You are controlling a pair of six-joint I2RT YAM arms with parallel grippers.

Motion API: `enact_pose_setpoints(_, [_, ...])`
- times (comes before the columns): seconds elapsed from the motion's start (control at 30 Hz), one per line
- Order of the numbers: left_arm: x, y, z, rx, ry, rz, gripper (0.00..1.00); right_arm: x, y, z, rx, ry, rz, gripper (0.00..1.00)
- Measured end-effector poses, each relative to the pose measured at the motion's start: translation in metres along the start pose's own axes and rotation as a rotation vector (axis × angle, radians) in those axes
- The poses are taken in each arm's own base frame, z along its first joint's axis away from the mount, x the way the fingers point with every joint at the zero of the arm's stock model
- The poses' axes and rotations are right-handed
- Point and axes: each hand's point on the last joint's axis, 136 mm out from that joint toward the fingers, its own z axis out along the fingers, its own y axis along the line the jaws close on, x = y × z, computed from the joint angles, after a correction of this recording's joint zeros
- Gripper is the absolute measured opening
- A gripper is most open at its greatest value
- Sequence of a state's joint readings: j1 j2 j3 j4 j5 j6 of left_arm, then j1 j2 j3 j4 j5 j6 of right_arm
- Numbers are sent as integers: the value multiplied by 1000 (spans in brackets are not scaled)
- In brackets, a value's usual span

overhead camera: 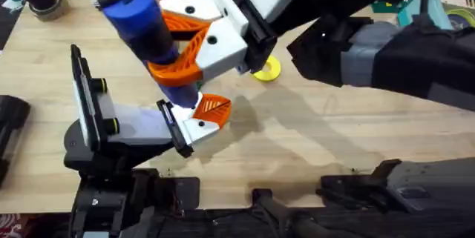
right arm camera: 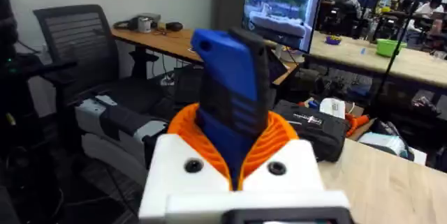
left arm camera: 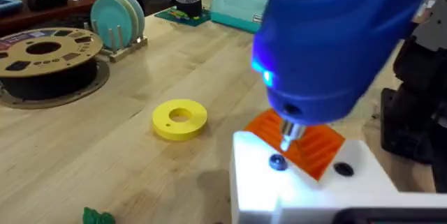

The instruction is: Pick up the gripper from the table and insert it into the empty holder that is missing its gripper. Then pick up a screw, insert it into the mounting hole, and use the screwdriver to tighten it. Finally, clean up the table by picking up the vegetable and placing it into the bucket.

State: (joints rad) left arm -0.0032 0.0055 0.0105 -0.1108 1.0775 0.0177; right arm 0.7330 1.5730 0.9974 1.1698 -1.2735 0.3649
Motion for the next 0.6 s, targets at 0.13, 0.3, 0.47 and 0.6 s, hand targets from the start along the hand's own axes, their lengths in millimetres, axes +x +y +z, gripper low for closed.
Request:
enact_pose_setpoints(0.13, [0, 0, 0, 0, 0, 0, 4, 2, -1, 0, 1, 3, 8, 25])
enact_pose_setpoints(0.3, [0, 0, 0, 0, 0, 0, 4, 4, -2, 0, 2, 5, 15, 25])
enact_pose_setpoints(0.47, [0, 0, 0, 0, 0, 0, 4, 7, -3, 0, 3, 7, 20, 25])
enact_pose_setpoints(0.6, [0, 0, 0, 0, 0, 0, 4, 7, -3, 0, 3, 7, 21, 25])
